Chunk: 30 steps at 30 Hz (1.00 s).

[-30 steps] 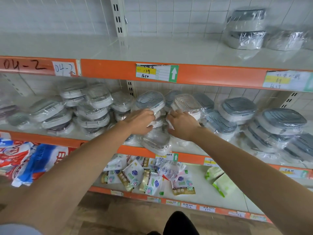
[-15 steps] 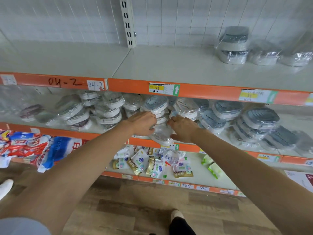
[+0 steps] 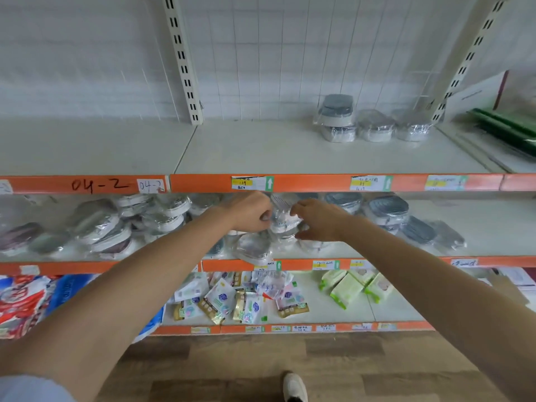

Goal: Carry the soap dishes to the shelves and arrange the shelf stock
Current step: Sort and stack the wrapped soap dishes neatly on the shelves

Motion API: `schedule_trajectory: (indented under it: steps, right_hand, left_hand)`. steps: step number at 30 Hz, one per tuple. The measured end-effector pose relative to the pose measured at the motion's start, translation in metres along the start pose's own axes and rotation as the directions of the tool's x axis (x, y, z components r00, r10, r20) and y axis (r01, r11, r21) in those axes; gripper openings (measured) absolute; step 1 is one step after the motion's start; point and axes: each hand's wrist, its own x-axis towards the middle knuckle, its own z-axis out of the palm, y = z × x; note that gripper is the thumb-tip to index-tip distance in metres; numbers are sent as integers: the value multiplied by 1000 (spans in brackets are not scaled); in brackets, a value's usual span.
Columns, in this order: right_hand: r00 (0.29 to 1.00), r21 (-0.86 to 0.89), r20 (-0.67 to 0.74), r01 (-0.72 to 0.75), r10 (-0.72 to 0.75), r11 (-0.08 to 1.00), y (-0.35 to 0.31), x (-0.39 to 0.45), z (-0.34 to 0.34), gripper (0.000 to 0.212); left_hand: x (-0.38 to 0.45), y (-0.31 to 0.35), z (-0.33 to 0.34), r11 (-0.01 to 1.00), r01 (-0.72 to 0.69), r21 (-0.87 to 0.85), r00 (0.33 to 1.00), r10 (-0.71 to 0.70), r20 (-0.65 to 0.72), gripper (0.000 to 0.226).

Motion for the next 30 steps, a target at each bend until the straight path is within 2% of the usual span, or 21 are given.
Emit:
schedule_trajectory:
  steps: [5, 9, 15, 24, 29, 30]
  right_hand:
    - [997, -14, -54, -58, 57, 998, 17, -15, -20, 54]
    - [990, 3, -110, -83, 83, 997, 33, -23, -26, 53]
    - [978, 41, -181, -95, 101, 995, 60, -17, -42, 51]
    - [975, 68, -180, -119, 129, 991, 133, -9, -61, 53]
    - [965, 102, -176, -177, 193, 979, 190, -20, -61, 55]
    - [962, 111, -174, -190, 208, 975, 201, -23, -61, 55]
  left_hand:
    - [11, 9, -24, 1000, -28, -2, 997, 28, -76, 21]
    - [19, 17, -36, 998, -4, -61, 990, -5, -141, 23]
    - [46, 23, -66, 1000, 31, -1, 978, -31, -205, 28]
    - [110, 45, -89, 993, 105, 47, 977, -94, -193, 38]
    - [161, 74, -99, 982, 181, -49, 956, -187, -228, 30]
    - [169, 81, -101, 979, 195, -58, 950, -203, -238, 35]
